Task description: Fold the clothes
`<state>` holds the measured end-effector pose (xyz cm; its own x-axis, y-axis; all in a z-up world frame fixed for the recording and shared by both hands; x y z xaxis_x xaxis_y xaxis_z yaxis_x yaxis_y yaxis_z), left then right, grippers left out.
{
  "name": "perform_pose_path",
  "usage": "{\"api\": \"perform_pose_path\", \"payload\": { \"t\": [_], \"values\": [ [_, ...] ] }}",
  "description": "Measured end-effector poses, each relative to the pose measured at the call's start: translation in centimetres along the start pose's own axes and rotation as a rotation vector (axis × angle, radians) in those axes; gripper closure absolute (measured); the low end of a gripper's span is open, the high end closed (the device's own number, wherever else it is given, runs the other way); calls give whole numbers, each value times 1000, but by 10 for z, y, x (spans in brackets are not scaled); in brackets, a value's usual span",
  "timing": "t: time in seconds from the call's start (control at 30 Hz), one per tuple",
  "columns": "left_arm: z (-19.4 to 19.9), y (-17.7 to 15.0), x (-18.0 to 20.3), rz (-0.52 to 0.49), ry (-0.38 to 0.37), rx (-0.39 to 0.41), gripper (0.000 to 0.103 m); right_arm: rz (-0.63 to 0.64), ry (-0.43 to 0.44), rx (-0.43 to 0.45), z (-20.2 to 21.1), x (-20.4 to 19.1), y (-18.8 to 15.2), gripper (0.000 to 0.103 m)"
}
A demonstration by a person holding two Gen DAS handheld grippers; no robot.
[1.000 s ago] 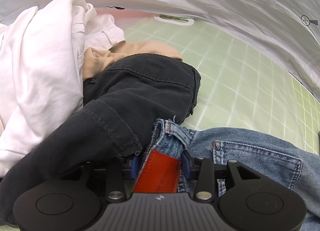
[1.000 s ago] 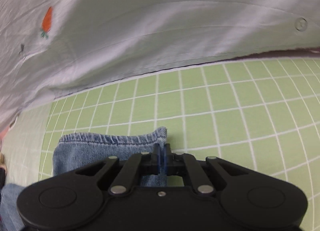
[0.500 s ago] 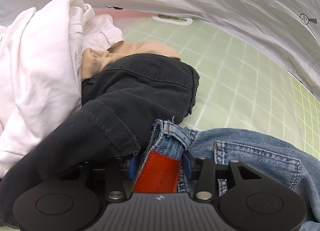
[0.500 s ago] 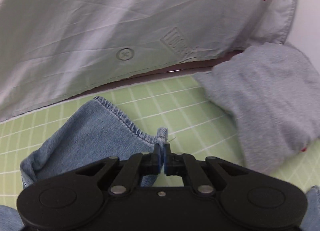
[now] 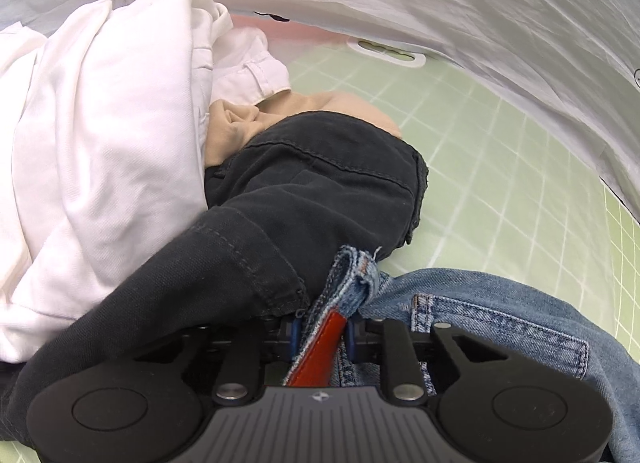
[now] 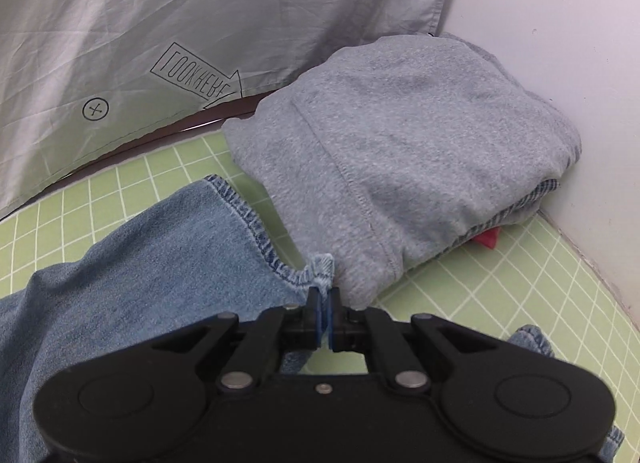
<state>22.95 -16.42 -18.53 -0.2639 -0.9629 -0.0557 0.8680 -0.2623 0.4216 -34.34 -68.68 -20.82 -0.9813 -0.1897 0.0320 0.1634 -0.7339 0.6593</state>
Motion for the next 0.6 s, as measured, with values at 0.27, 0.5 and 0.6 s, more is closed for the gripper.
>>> {"api": "perform_pose_path", "payload": {
  "t": [0.27, 0.5, 0.6],
  "values": [
    [-9, 14, -10, 29, 17, -6, 81, -33, -15, -72, -15, 6, -17, 100],
    [-9, 15, -10, 24, 12, -12, 81, -42, -45, -80, -19, 13, -31, 99],
    [-7, 13, -5, 4, 23, -11, 81, -21, -37, -80, -19, 14, -32, 99]
  ]
}}
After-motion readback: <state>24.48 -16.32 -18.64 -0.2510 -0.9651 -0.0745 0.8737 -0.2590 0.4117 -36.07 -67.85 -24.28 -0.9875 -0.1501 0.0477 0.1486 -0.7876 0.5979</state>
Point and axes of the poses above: each gripper's, at about its wrist camera, not at the fingertips, and z roughly against the way its jaws point, x to its right, y to its top, the point moved 1 cm from there along -z, roughly the way its jaws point, and after that the axes turned 8 degrees about y, right-handed, at the moved point
